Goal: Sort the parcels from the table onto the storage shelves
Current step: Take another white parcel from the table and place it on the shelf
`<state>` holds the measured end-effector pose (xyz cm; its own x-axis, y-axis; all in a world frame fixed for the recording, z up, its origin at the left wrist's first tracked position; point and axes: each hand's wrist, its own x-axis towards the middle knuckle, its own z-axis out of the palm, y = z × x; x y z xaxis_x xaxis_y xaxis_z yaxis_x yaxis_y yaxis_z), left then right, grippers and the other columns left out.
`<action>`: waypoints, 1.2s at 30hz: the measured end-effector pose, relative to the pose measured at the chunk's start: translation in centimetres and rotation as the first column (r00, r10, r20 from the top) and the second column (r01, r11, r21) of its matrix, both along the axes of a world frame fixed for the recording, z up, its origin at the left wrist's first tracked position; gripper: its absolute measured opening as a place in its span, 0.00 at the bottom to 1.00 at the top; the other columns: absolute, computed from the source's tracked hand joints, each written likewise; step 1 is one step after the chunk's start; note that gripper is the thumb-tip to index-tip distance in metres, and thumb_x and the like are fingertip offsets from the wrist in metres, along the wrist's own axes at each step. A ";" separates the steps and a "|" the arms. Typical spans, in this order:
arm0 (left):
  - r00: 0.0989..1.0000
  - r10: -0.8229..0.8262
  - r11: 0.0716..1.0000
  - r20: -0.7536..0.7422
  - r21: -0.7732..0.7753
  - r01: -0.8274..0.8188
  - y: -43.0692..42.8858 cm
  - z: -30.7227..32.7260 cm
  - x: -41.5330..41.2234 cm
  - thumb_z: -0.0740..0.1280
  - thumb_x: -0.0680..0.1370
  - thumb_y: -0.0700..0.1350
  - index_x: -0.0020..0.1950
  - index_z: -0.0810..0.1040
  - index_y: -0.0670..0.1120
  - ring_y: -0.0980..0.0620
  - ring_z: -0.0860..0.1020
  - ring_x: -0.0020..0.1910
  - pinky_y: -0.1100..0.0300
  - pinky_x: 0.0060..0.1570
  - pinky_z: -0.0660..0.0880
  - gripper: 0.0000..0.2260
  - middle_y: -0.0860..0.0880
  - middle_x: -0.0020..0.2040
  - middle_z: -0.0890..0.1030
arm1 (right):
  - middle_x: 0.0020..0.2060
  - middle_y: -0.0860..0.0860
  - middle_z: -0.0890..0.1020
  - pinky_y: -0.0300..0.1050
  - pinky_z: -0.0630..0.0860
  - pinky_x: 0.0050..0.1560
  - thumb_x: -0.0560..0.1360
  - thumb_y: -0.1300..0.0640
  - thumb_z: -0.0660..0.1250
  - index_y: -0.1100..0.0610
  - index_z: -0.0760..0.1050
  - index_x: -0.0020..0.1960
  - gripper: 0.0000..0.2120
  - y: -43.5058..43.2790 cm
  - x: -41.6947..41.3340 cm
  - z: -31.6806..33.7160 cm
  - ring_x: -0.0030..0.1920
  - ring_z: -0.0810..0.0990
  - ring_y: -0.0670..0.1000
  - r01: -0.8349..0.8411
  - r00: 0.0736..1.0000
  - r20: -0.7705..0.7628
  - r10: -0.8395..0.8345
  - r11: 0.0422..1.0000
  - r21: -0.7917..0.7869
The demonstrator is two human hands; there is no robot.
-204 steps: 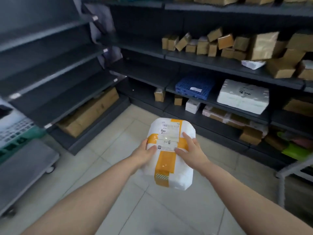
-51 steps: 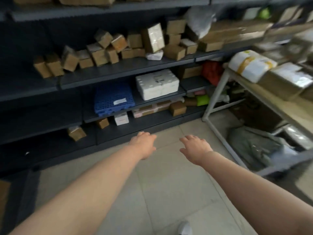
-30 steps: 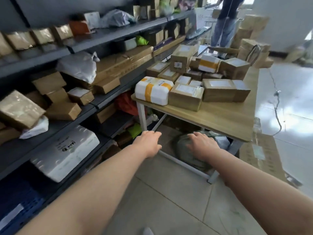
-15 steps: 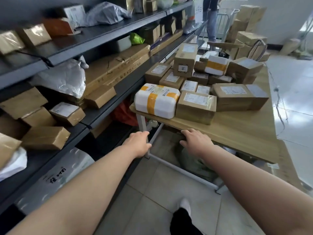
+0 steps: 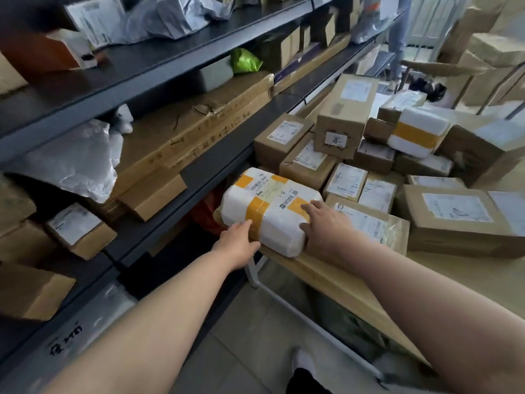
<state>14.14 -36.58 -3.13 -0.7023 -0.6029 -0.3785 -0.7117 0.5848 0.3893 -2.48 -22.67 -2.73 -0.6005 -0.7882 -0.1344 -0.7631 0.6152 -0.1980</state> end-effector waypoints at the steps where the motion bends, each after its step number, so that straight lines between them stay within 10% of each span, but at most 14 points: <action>1: 0.999 0.038 0.999 -0.007 0.020 -0.037 -0.2 -0.2 -1.0 0.64 0.80 0.53 0.79 0.54 0.51 0.42 0.63 0.73 0.45 0.70 0.65 0.31 0.47 0.76 0.61 | 0.72 0.53 0.66 0.55 0.68 0.63 0.79 0.46 0.60 0.50 0.62 0.73 0.24 -0.7 -1.3 -0.2 0.69 0.66 0.57 -0.009 1.000 0.007 0.009 1.000 0.000; 7: 0.973 0.229 0.966 -0.037 0.134 -0.222 -1.3 -1.8 -2.9 0.63 0.79 0.53 0.79 0.49 0.54 0.43 0.61 0.74 0.46 0.71 0.63 0.33 0.48 0.78 0.56 | 0.74 0.55 0.61 0.57 0.63 0.67 0.80 0.47 0.58 0.50 0.59 0.75 0.25 -4.7 -4.9 -2.0 0.74 0.58 0.58 -0.069 0.996 0.066 0.067 0.997 0.033; 15: 0.878 0.479 0.829 0.001 0.328 -0.453 -5.0 -3.2 -0.6 0.60 0.79 0.60 0.79 0.43 0.58 0.42 0.62 0.74 0.44 0.70 0.63 0.35 0.47 0.77 0.61 | 0.60 0.52 0.71 0.54 0.69 0.54 0.76 0.40 0.59 0.47 0.62 0.72 0.27 -8.5 -3.7 -2.6 0.59 0.70 0.56 -0.167 0.986 -0.030 0.166 0.986 -0.025; 29: 0.707 0.706 0.576 -0.039 0.612 -0.541 -4.3 -3.3 -2.6 0.69 0.76 0.56 0.75 0.37 0.67 0.42 0.66 0.71 0.39 0.60 0.71 0.44 0.50 0.76 0.63 | 0.78 0.47 0.50 0.51 0.67 0.67 0.74 0.34 0.62 0.28 0.48 0.71 0.32 -9.1 -5.5 -3.7 0.72 0.65 0.57 -0.116 0.813 0.578 0.073 0.993 0.038; 36: 0.581 0.813 0.417 -0.021 0.718 -0.558 -3.7 -3.7 -1.8 0.69 0.76 0.49 0.74 0.40 0.71 0.49 0.72 0.58 0.42 0.49 0.76 0.42 0.54 0.69 0.70 | 0.77 0.47 0.50 0.59 0.68 0.68 0.73 0.35 0.62 0.27 0.45 0.71 0.34 -8.7 -4.3 -3.5 0.72 0.63 0.60 -0.156 0.840 0.531 0.108 0.987 0.047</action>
<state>12.33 -40.24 -6.86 -0.2965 -0.6693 -0.6812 -0.5091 -0.4927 0.7057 -6.78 -31.34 -6.21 -0.3116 -0.8260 -0.4697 -0.6347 0.5488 -0.5440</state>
